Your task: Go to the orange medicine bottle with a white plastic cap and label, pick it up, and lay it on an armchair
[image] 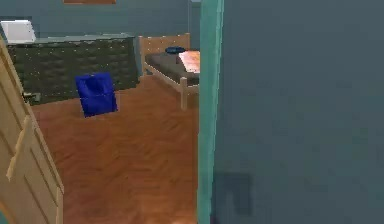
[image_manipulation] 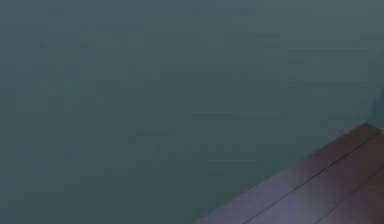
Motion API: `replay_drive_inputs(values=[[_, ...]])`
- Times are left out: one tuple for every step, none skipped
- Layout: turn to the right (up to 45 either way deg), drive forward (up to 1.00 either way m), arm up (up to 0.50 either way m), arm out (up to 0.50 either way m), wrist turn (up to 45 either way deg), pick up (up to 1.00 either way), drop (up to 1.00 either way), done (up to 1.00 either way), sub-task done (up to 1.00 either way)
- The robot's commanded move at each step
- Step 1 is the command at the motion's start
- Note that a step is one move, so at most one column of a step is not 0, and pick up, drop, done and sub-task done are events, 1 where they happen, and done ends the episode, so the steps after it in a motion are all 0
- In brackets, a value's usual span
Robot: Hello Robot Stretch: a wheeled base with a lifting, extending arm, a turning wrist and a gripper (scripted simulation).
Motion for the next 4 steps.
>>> replay_drive_inputs(values=[[-12.0, 0.0, 0.0, 0.0, 0.0, 0.0, 0.0, 0.0, 0.0], [0.0, 1.0, 0.0, 0.0, 0.0, 0.0, 0.0, 0.0, 0.0], [-21.0, 0.0, 0.0, 0.0, 0.0, 0.0, 0.0, 0.0, 0.0], [0.0, 0.05, 0.0, 0.0, 0.0, 0.0, 0.0, 0.0, 0.0]])
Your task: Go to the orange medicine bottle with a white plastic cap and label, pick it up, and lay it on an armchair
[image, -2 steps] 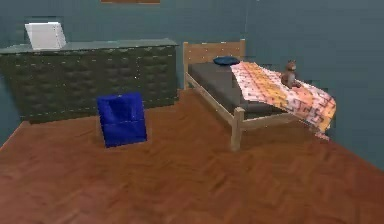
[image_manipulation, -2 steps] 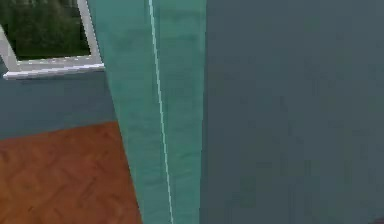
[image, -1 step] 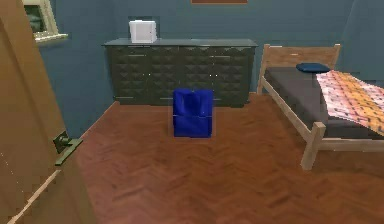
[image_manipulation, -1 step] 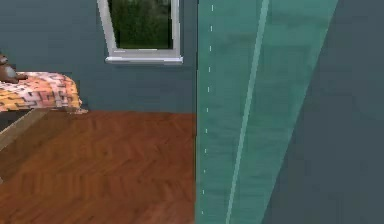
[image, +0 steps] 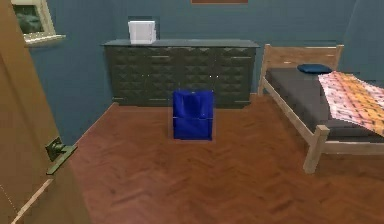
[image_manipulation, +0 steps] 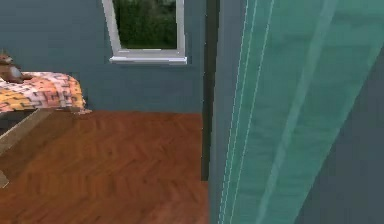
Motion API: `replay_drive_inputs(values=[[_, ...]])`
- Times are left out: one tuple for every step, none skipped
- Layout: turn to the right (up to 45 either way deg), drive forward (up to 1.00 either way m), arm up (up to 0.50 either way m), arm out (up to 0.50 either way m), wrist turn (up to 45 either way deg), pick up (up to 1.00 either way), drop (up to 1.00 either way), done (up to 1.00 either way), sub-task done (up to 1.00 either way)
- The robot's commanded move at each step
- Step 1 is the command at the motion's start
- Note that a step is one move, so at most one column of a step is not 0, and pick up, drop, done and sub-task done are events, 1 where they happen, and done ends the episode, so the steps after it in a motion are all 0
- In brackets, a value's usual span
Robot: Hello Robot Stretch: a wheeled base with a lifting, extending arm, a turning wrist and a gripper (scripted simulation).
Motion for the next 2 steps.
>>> replay_drive_inputs(values=[[0.0, 0.15, 0.0, 0.0, 0.0, 0.0, 0.0, 0.0, 0.0], [45.0, 0.0, 0.0, 0.0, 0.0, 0.0, 0.0, 0.0, 0.0]])
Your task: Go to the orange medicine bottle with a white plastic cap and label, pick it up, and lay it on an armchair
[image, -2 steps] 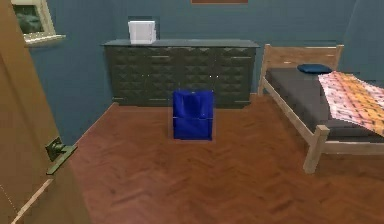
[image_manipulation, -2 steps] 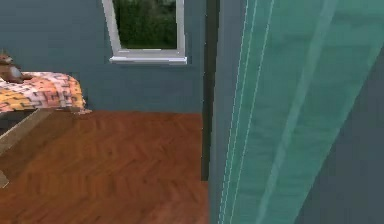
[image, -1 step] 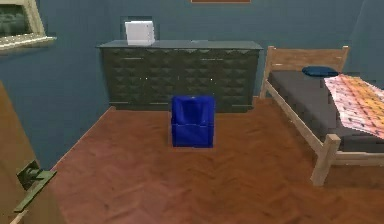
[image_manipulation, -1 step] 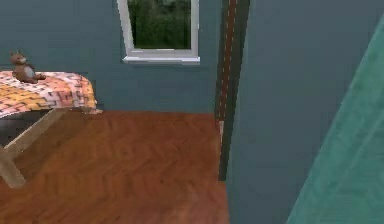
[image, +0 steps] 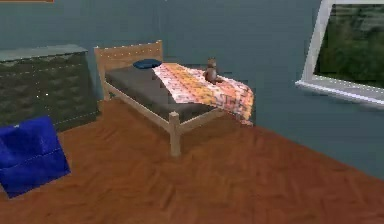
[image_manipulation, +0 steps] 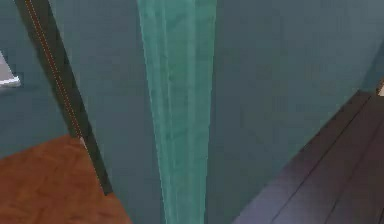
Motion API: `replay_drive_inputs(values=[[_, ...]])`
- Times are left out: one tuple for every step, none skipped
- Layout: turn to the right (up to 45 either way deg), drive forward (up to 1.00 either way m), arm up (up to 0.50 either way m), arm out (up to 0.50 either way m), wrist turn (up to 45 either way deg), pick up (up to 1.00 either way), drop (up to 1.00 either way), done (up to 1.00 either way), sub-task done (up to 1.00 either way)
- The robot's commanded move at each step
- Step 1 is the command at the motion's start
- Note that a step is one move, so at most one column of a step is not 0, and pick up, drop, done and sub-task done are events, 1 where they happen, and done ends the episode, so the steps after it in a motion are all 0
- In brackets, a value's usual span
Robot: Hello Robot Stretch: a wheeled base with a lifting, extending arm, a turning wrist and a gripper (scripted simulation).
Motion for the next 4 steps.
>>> replay_drive_inputs(values=[[45.0, 0.0, 0.0, 0.0, 0.0, 0.0, 0.0, 0.0, 0.0], [0.0, 1.0, 0.0, 0.0, 0.0, 0.0, 0.0, 0.0, 0.0], [3.0, 0.0, 0.0, 0.0, 0.0, 0.0, 0.0, 0.0, 0.0], [-45.0, 0.0, 0.0, 0.0, 0.0, 0.0, 0.0, 0.0, 0.0]])
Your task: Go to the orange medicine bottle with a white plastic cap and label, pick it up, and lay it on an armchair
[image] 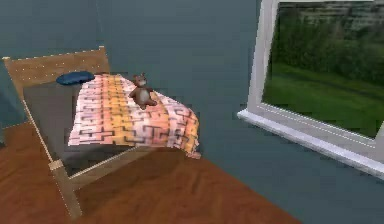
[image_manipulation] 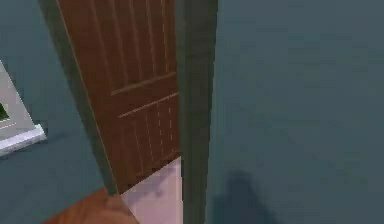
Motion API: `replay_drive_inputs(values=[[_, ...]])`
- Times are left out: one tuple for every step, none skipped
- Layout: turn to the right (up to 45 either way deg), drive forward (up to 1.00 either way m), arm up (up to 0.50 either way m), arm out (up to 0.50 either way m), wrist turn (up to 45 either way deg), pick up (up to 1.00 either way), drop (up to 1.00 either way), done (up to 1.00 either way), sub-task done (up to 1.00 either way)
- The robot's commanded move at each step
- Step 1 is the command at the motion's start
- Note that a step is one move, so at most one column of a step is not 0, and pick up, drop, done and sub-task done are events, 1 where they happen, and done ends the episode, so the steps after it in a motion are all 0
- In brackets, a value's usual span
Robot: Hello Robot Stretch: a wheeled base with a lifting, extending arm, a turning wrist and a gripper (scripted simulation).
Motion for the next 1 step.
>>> replay_drive_inputs(values=[[-42.0, 0.0, 0.0, 0.0, 0.0, 0.0, 0.0, 0.0, 0.0]])
